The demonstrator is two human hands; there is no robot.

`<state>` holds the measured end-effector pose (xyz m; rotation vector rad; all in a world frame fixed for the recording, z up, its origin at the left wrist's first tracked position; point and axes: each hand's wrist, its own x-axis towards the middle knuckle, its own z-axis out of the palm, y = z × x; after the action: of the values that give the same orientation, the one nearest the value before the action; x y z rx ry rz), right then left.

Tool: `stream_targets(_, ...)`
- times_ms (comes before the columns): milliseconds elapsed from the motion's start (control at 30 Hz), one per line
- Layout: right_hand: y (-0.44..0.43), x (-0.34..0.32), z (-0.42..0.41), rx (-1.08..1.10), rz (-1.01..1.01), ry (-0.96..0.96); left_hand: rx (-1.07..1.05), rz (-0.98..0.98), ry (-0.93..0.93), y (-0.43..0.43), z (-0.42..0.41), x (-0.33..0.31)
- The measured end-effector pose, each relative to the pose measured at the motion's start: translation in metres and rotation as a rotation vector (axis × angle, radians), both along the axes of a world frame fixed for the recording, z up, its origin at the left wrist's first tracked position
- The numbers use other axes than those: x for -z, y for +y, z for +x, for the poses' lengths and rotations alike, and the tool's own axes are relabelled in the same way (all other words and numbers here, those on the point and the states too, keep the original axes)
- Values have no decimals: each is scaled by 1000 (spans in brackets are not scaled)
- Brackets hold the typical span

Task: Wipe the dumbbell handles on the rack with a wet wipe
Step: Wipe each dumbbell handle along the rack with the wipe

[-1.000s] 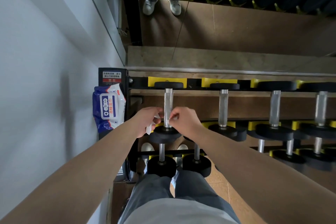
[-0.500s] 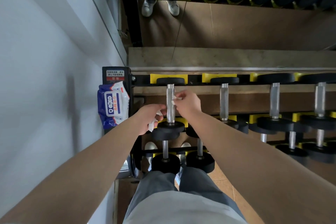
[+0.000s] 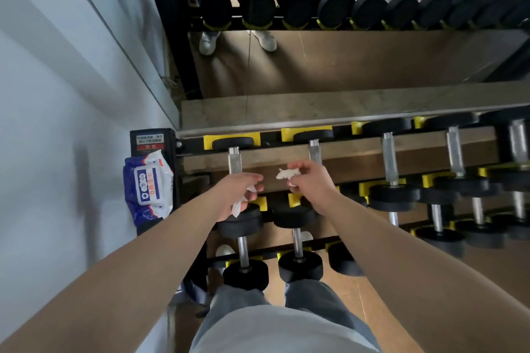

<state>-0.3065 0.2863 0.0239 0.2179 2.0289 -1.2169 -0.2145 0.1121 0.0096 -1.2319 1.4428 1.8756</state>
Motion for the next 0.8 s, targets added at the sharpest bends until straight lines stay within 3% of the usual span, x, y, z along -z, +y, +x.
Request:
stream_targets(100, 29, 2, -19, 92, -85, -65, 20, -6, 32, 28, -19, 1)
stream_targets(333, 87, 8, -63, -69, -157, -161, 37, -38, 155, 101, -61, 10)
stream_targets(467, 103, 5, -85, -94, -260, -254, 65, -203, 150, 129, -79, 18)
stream_targets(633, 112, 17, -107, -119, -449, -469, -63, -213, 72, 150, -95, 22)
stream_targets(700, 109, 21, -111, -86, -433, -484, -107, -224, 13, 153, -95, 22)
stream_targets(800, 97, 30, -119, -60, -287, -346, -142, -205, -27, 153, -93, 25)
